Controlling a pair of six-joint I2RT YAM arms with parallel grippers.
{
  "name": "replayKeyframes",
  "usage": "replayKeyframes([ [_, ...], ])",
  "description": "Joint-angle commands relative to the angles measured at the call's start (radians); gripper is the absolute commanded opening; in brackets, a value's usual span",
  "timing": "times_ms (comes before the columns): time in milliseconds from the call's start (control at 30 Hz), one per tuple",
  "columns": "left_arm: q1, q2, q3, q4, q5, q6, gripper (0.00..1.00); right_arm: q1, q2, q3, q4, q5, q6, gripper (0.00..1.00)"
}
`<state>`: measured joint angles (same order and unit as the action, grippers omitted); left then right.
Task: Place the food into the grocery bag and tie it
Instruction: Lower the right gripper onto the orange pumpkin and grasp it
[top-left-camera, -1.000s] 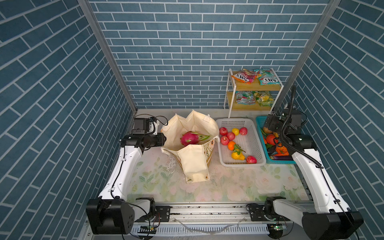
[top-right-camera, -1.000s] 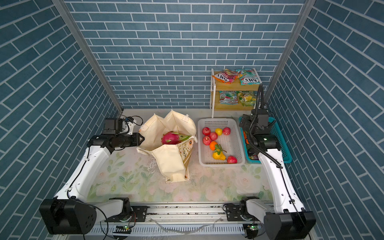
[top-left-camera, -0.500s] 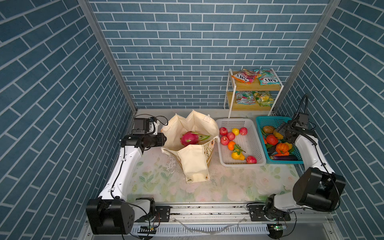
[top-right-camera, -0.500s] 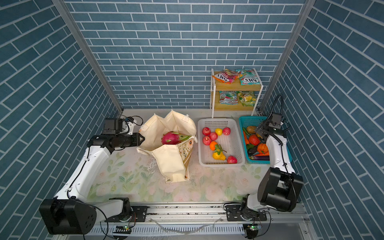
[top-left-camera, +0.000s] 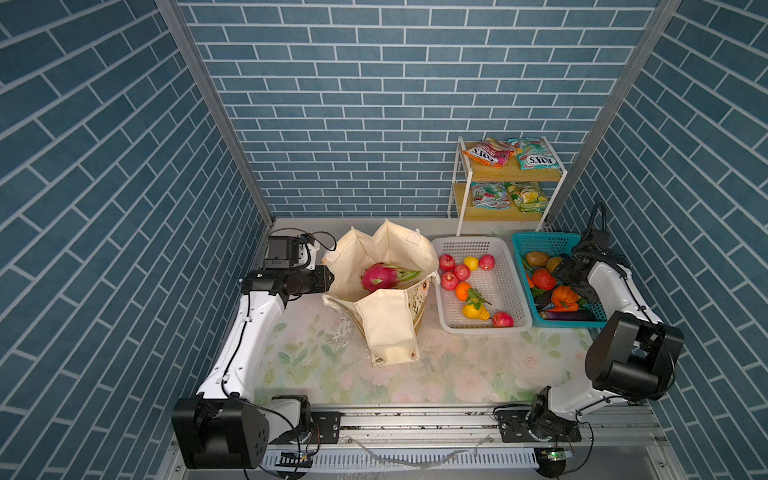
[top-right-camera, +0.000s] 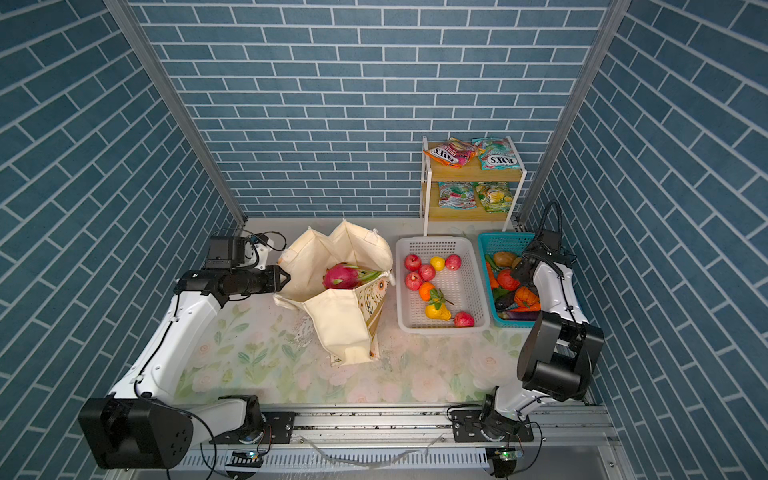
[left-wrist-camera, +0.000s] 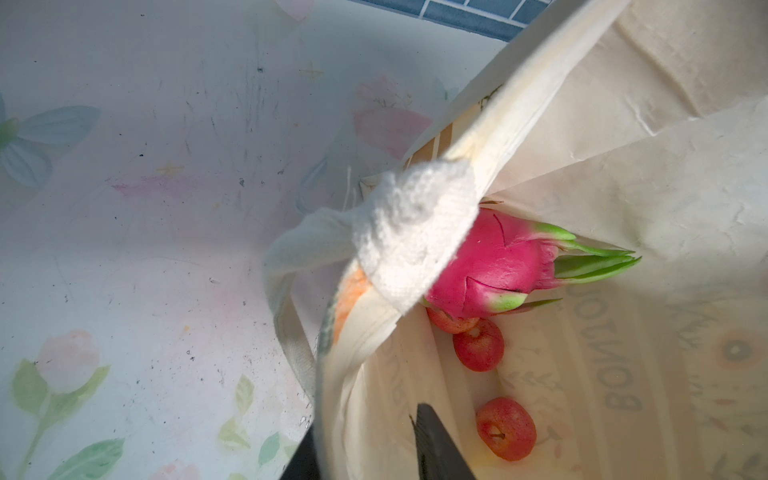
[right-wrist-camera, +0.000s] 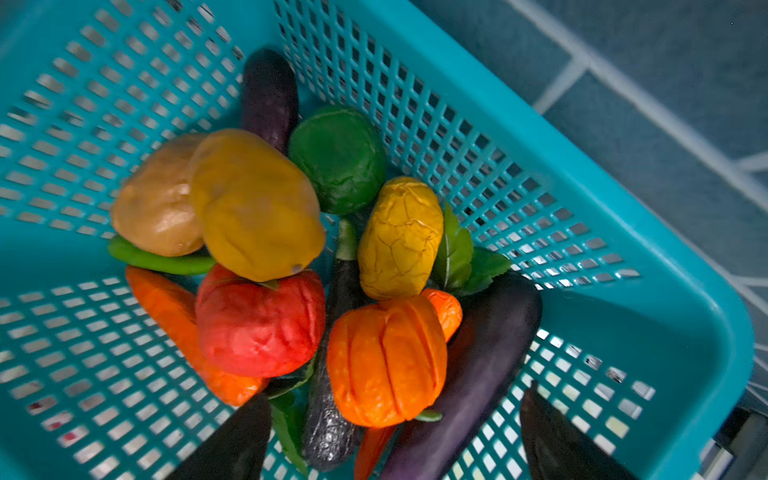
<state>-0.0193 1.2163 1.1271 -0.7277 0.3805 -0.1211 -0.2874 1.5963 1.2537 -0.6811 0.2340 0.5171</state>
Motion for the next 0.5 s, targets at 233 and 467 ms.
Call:
replayKeyframes([
  [233, -0.002, -0.011, -0.007, -0.016, 0.009, 0.0, 0.36, -0.011, 0.097, -0.012, -0.012, -0.016, -0.054, 0.96],
  [467, -0.002, -0.011, -0.007, -0.016, 0.008, 0.0, 0.36, -0.015, 0.136, -0.038, 0.034, -0.055, -0.055, 0.92],
])
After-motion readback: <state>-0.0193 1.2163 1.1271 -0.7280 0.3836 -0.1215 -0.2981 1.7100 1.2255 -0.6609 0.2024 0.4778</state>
